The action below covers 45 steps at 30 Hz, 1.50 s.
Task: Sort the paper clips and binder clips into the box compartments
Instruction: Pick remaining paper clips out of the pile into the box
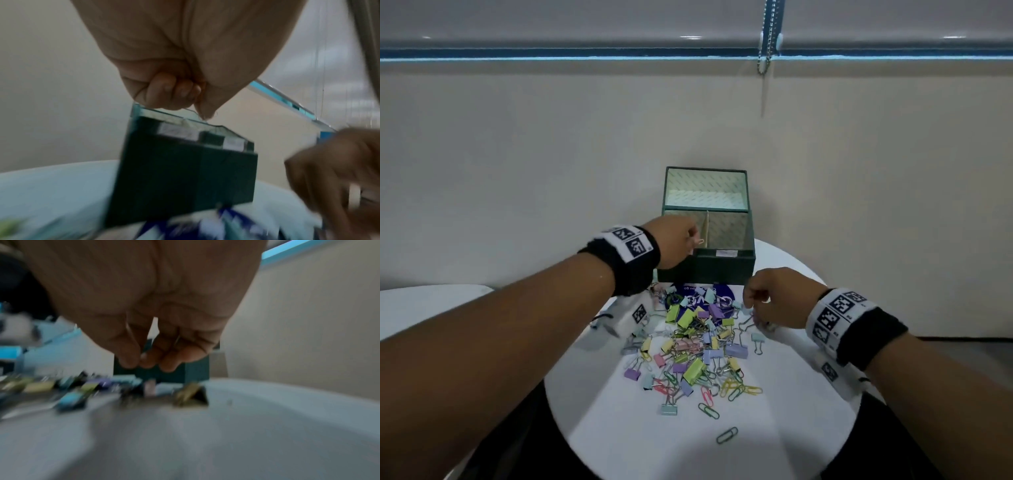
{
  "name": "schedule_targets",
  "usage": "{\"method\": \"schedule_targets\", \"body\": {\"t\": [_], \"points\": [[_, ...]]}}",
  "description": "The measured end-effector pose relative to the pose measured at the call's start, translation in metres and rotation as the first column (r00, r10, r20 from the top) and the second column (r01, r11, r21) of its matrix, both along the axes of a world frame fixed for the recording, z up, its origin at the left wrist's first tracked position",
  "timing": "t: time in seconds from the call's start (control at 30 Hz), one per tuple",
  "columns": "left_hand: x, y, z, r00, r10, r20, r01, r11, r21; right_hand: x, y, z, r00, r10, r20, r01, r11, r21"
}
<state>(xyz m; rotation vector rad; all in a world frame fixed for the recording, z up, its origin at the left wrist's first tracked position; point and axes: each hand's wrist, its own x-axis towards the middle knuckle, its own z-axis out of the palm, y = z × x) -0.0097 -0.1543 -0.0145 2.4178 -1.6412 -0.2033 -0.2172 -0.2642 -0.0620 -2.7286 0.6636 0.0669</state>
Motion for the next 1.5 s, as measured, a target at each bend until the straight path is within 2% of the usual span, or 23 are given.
{"method": "schedule_targets", "body": {"t": [0.23, 0.33, 0.5, 0.6, 0.67, 0.73, 0.8, 0.93, 1.0, 1.07, 1.17, 1.3, 1.5], "points": [[-0.033, -0.069, 0.011, 0.997, -0.008, 0.078, 0.001, 0.996, 0.088, 0.008, 0.019, -0.007, 0.997, 0.007, 0.079, -0.017, 0.991, 0.131], [-0.036, -0.08, 0.01, 0.995, -0.005, 0.096, -0.007, 0.991, 0.133, 0.015, 0.022, -0.006, 0.997, 0.045, 0.06, -0.055, 0.983, 0.173], [-0.031, -0.076, 0.012, 0.996, -0.048, 0.073, 0.035, 0.985, 0.168, 0.019, 0.024, -0.012, 0.998, 0.038, 0.06, -0.046, 0.988, 0.145], [-0.028, -0.064, 0.019, 0.999, -0.036, -0.008, 0.037, 0.997, 0.066, 0.024, 0.033, -0.014, 0.995, 0.078, 0.067, -0.085, 0.989, 0.119], [-0.029, -0.044, 0.023, 0.998, -0.055, -0.009, 0.055, 0.997, -0.055, 0.027, 0.04, -0.014, 0.989, 0.116, 0.088, -0.125, 0.986, 0.113], [-0.034, -0.013, 0.025, 0.993, -0.114, 0.015, 0.115, 0.989, -0.098, 0.028, 0.044, -0.014, 0.99, 0.117, 0.081, -0.128, 0.981, 0.147], [-0.04, 0.024, 0.02, 0.982, -0.186, 0.024, 0.186, 0.983, 0.001, 0.027, 0.044, -0.013, 0.99, 0.126, 0.056, -0.134, 0.978, 0.162], [-0.043, 0.08, -0.004, 0.968, -0.252, -0.007, 0.242, 0.92, 0.307, 0.03, 0.046, -0.015, 0.983, 0.183, 0.004, -0.183, 0.981, 0.061], [-0.041, 0.091, -0.015, 0.969, -0.248, -0.016, 0.237, 0.901, 0.365, 0.03, 0.046, -0.013, 0.987, 0.163, 0.001, -0.163, 0.986, 0.017], [-0.038, 0.094, -0.026, 0.974, -0.228, 0.014, 0.208, 0.91, 0.358, 0.028, 0.049, -0.01, 0.989, 0.147, 0.015, -0.147, 0.989, 0.021], [-0.032, 0.095, -0.039, 0.982, -0.178, 0.067, 0.155, 0.951, 0.268, 0.025, 0.053, -0.007, 0.984, 0.173, 0.033, -0.174, 0.984, 0.039], [-0.032, 0.096, -0.044, 0.989, -0.109, 0.1, 0.095, 0.987, 0.132, 0.023, 0.059, -0.011, 0.977, 0.212, -0.032, -0.206, 0.97, 0.13], [-0.027, 0.097, -0.052, 0.996, -0.066, 0.054, 0.053, 0.974, 0.22, 0.025, 0.055, -0.016, 0.984, 0.178, -0.023, -0.176, 0.982, 0.062]]}}
